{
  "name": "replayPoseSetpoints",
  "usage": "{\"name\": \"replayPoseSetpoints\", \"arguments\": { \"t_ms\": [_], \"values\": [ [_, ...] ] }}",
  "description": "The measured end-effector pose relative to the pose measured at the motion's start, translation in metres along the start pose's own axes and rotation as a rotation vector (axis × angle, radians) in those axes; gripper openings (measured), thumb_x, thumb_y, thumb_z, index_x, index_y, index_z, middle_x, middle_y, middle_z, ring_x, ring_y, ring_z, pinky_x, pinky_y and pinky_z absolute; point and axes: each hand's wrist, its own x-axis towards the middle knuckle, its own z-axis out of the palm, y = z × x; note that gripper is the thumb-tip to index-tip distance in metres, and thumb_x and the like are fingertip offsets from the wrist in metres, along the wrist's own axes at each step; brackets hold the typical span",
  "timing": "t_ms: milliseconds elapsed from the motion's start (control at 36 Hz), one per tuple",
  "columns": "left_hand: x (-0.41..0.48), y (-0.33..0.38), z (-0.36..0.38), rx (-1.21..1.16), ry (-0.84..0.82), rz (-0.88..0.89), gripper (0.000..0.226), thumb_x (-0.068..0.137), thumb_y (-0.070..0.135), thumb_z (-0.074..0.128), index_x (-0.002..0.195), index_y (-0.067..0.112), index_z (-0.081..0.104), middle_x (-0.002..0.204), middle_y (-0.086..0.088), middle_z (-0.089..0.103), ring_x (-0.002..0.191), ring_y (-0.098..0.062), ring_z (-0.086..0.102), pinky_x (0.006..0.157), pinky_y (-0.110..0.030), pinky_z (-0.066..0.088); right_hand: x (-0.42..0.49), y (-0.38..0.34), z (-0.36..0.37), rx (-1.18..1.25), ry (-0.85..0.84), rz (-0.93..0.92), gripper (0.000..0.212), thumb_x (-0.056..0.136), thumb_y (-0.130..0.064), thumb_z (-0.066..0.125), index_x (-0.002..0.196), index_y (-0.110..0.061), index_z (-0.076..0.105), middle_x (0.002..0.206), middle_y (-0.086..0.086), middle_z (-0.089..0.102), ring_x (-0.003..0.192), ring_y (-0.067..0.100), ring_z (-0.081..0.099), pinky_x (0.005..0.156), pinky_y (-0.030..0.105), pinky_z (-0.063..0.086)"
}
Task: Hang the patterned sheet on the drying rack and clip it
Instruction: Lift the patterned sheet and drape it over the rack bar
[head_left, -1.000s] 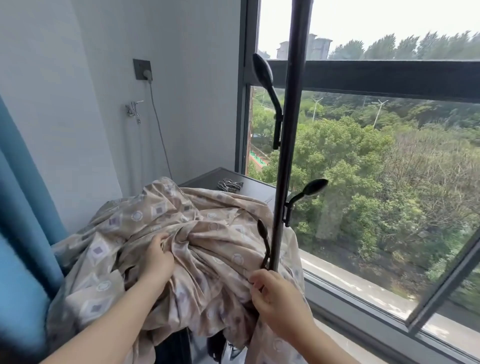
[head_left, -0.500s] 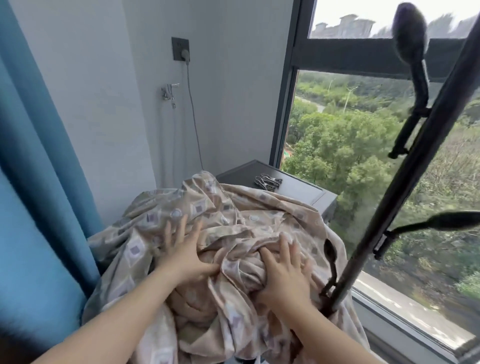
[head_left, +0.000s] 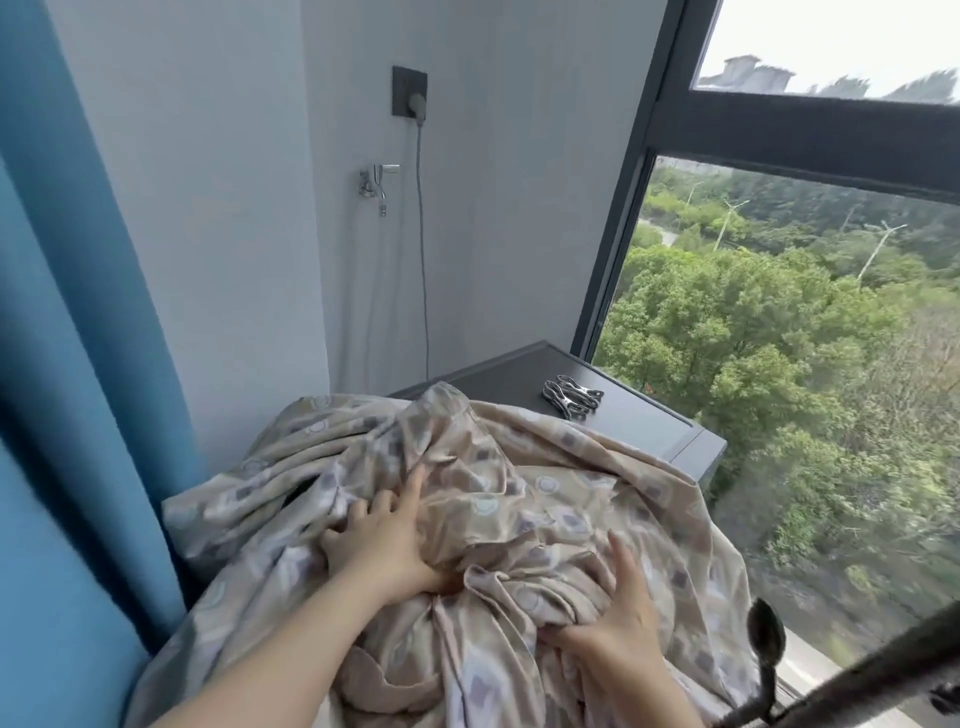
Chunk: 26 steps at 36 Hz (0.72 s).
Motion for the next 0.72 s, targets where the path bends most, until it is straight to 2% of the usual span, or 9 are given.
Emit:
{"name": "replayPoseSetpoints", "arguments": {
  "t_ms": [56, 111, 194, 250, 333, 444, 500, 611, 722],
  "values": [
    [-0.001, 0.000, 0.002, -0.024, 0.013, -0.018, 0.120, 0.061, 0.065, 0.067, 0.143, 0.039, -0.016, 0.149, 0.000, 0.022, 0.134, -0.027, 0.025, 0.100, -0.049, 0.031, 0.004, -0.004, -0.003, -0.025, -0.021, 0.025, 0.131, 0.027, -0.035, 0.082, 0.144, -0.029, 0.024, 0.144, 0.005, 0.035, 0.132, 0.021, 0.036, 0.110, 0.040, 0.031],
    [0.000, 0.002, 0.001, -0.035, 0.004, -0.041, 0.116, 0.061, 0.065, 0.066, 0.146, 0.035, -0.007, 0.150, 0.000, 0.022, 0.135, -0.027, 0.024, 0.102, -0.048, 0.029, 0.007, -0.005, -0.006, -0.031, -0.058, 0.076, 0.122, 0.039, -0.027, 0.089, 0.144, -0.027, 0.027, 0.137, 0.012, 0.039, 0.127, 0.024, 0.040, 0.106, 0.035, 0.032],
    [0.000, 0.005, -0.002, -0.046, -0.009, -0.064, 0.094, 0.065, 0.064, 0.064, 0.141, 0.031, 0.020, 0.142, 0.000, 0.036, 0.131, -0.025, 0.032, 0.098, -0.045, 0.031, 0.010, -0.004, -0.008, -0.052, -0.108, 0.120, 0.086, 0.034, -0.037, 0.086, 0.113, -0.036, 0.051, 0.113, 0.007, 0.056, 0.103, 0.018, 0.055, 0.091, 0.028, 0.046],
    [-0.002, 0.007, 0.000, -0.062, 0.051, -0.064, 0.059, 0.073, 0.058, 0.058, 0.124, 0.031, 0.041, 0.129, 0.003, 0.051, 0.121, -0.023, 0.044, 0.090, -0.042, 0.034, 0.010, -0.005, -0.009, -0.026, -0.171, 0.130, 0.063, 0.045, -0.028, 0.089, 0.095, -0.033, 0.052, 0.097, -0.005, 0.063, 0.091, 0.010, 0.058, 0.070, 0.013, 0.044],
    [-0.011, 0.011, 0.010, -0.116, 0.179, -0.071, 0.024, 0.086, 0.040, 0.044, 0.106, 0.032, 0.055, 0.114, 0.005, 0.062, 0.110, -0.021, 0.055, 0.079, -0.036, 0.032, 0.008, -0.012, -0.011, -0.032, -0.198, 0.106, 0.041, 0.049, -0.029, 0.085, 0.081, -0.031, 0.061, 0.084, -0.017, 0.067, 0.086, 0.005, 0.063, 0.062, 0.007, 0.039],
    [-0.019, 0.005, 0.017, -0.480, 0.311, -0.045, 0.006, 0.084, 0.023, 0.054, 0.082, 0.023, 0.060, 0.086, 0.001, 0.066, 0.096, -0.026, 0.060, 0.070, -0.030, 0.039, -0.006, -0.023, -0.009, 0.001, -0.109, 0.064, 0.021, 0.048, -0.038, 0.072, 0.066, -0.037, 0.062, 0.072, -0.020, 0.066, 0.076, 0.002, 0.062, 0.060, 0.010, 0.041],
    [-0.023, -0.001, 0.015, -0.776, 0.354, -0.018, 0.013, 0.079, 0.012, 0.065, 0.069, 0.017, 0.057, 0.071, -0.002, 0.063, 0.086, -0.030, 0.062, 0.067, -0.034, 0.040, -0.015, -0.028, -0.004, 0.077, -0.037, 0.043, 0.018, 0.060, -0.028, 0.075, 0.068, -0.035, 0.062, 0.074, -0.016, 0.067, 0.081, 0.008, 0.064, 0.067, 0.020, 0.046],
    [-0.043, 0.005, -0.010, -1.214, 0.494, -0.011, 0.015, 0.079, 0.004, 0.066, 0.076, 0.019, 0.063, 0.079, -0.001, 0.066, 0.087, -0.028, 0.063, 0.077, -0.037, 0.048, -0.030, -0.059, 0.003, 0.281, 0.093, 0.010, 0.016, 0.057, -0.024, 0.065, 0.072, -0.028, 0.062, 0.077, -0.007, 0.069, 0.085, 0.019, 0.065, 0.079, 0.035, 0.052],
    [-0.069, 0.016, -0.063, -1.337, 0.645, 0.044, 0.014, 0.088, 0.015, 0.057, 0.100, 0.010, 0.064, 0.082, 0.009, 0.059, 0.089, -0.019, 0.060, 0.058, -0.010, 0.042, -0.041, -0.110, -0.002, 0.556, 0.100, -0.092, 0.035, 0.050, -0.005, 0.058, 0.079, -0.024, 0.066, 0.075, 0.000, 0.072, 0.078, 0.025, 0.067, 0.075, 0.044, 0.055]
  ]
}}
